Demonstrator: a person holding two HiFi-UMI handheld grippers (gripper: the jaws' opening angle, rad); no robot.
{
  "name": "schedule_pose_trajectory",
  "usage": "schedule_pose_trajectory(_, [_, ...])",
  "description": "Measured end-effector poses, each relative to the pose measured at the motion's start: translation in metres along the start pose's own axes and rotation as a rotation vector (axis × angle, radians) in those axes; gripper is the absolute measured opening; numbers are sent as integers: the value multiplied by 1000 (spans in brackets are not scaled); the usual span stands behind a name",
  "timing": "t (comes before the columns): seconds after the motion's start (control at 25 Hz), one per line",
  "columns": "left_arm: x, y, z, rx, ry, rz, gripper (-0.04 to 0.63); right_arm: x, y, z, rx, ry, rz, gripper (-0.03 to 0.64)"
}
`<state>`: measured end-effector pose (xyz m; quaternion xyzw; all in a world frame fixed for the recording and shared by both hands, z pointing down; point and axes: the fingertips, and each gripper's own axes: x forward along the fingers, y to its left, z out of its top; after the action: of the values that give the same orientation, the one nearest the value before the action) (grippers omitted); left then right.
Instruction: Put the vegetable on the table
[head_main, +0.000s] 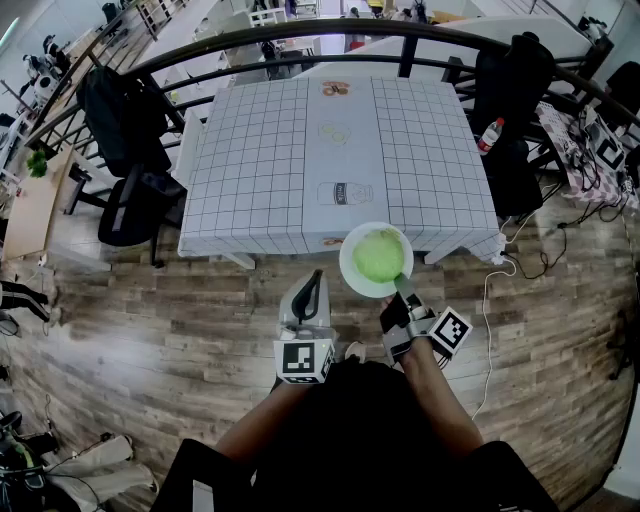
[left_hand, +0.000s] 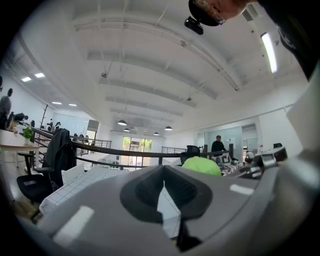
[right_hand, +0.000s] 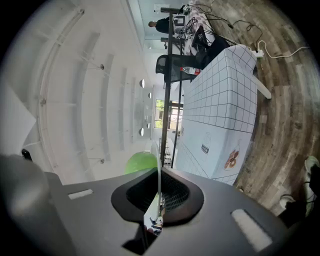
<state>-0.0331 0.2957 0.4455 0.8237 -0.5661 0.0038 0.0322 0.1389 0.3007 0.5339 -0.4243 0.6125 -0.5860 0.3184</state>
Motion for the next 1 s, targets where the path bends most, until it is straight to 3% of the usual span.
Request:
schedule_pose_trajectory(0.6, [-14, -5, -1, 8, -15, 57, 9, -21, 0, 13, -89, 15, 10, 8])
schedule_pose_trajectory(1.0, [2, 13, -11, -5, 6, 61, 9, -2, -5, 10, -58, 14, 16, 8])
